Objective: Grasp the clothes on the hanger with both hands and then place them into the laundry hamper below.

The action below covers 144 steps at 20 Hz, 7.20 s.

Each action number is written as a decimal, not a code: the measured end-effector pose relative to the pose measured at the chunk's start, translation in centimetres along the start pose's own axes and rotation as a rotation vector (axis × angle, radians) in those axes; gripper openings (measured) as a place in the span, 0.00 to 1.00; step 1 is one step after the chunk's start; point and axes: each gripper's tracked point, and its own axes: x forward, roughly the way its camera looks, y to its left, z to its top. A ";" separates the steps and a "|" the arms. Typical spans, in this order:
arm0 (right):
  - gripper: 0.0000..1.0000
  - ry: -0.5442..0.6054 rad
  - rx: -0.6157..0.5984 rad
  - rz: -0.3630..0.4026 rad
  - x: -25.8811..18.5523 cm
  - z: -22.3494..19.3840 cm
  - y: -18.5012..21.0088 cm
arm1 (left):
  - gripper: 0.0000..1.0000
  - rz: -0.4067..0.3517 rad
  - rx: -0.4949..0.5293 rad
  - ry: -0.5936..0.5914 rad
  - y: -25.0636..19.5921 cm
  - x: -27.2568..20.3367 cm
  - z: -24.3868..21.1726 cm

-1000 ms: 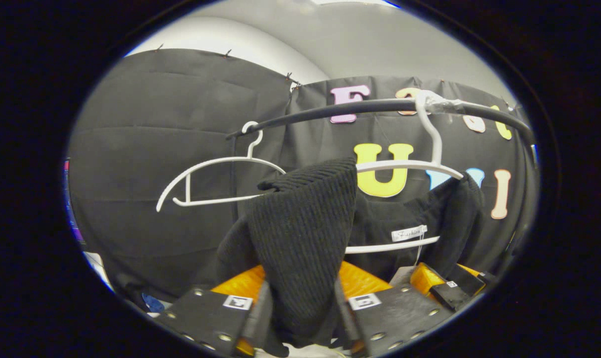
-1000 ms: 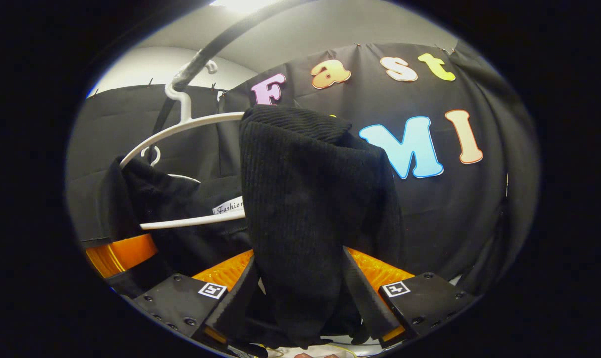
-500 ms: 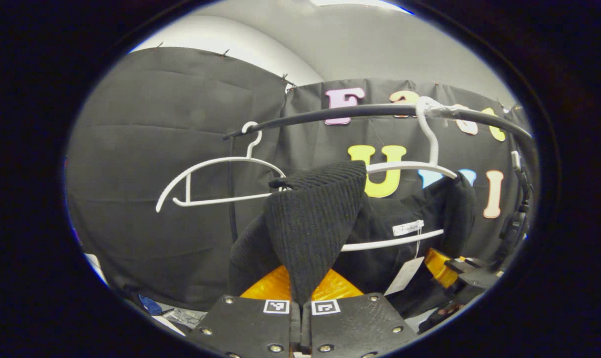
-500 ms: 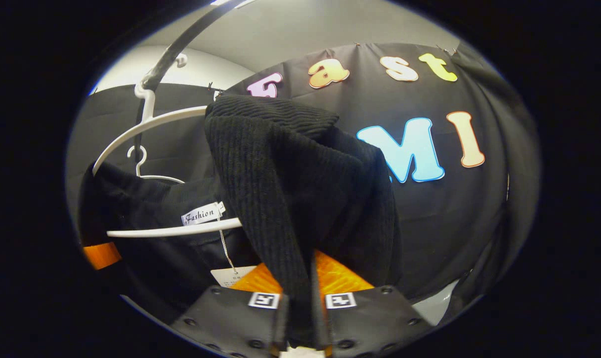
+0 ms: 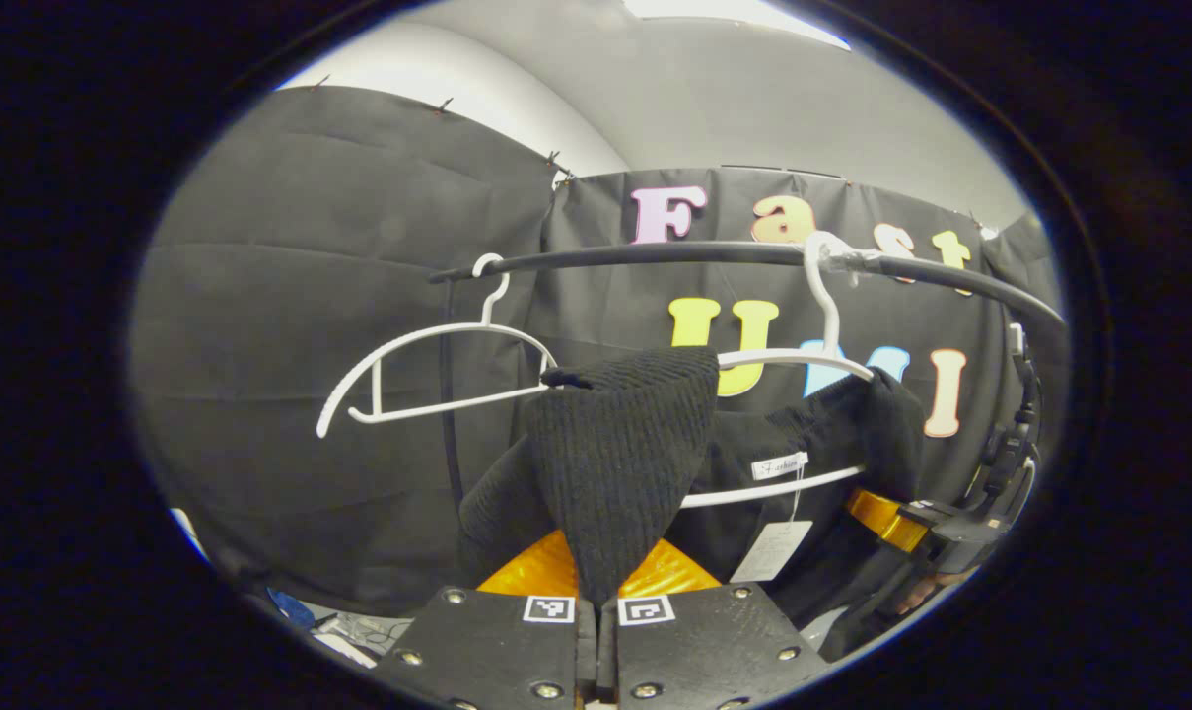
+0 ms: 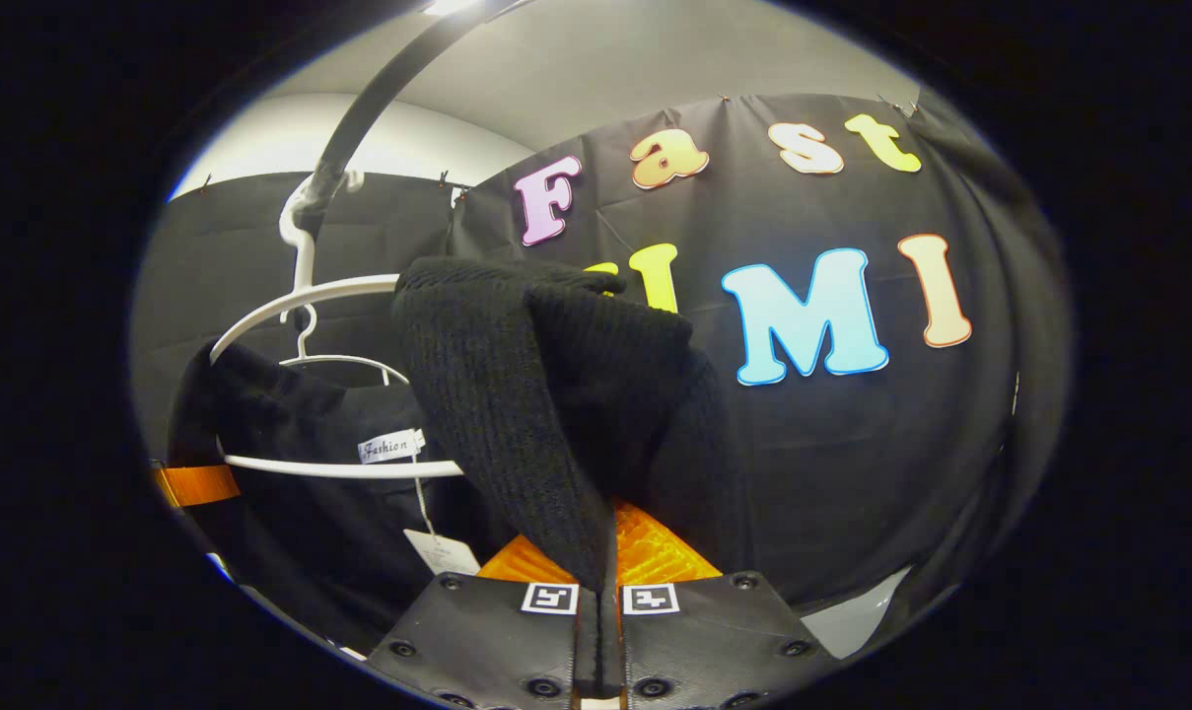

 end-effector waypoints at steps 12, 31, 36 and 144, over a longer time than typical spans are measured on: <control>0.02 -0.121 -0.056 -0.245 -3.0 5.1 -4.5 | 0.02 -0.237 -0.049 0.029 2.0 -0.9 4.3; 0.00 -0.204 -0.197 -0.547 -0.2 3.4 -13.3 | 0.02 -0.324 0.054 -0.008 3.4 10.4 0.2; 0.03 -0.144 -0.171 -0.572 0.9 -0.2 -15.3 | 0.01 -0.335 0.070 0.042 2.2 12.3 -3.7; 0.93 -0.169 -0.076 -0.707 -31.1 -2.4 -5.2 | 0.91 -0.393 0.105 -0.183 -3.2 -9.4 0.1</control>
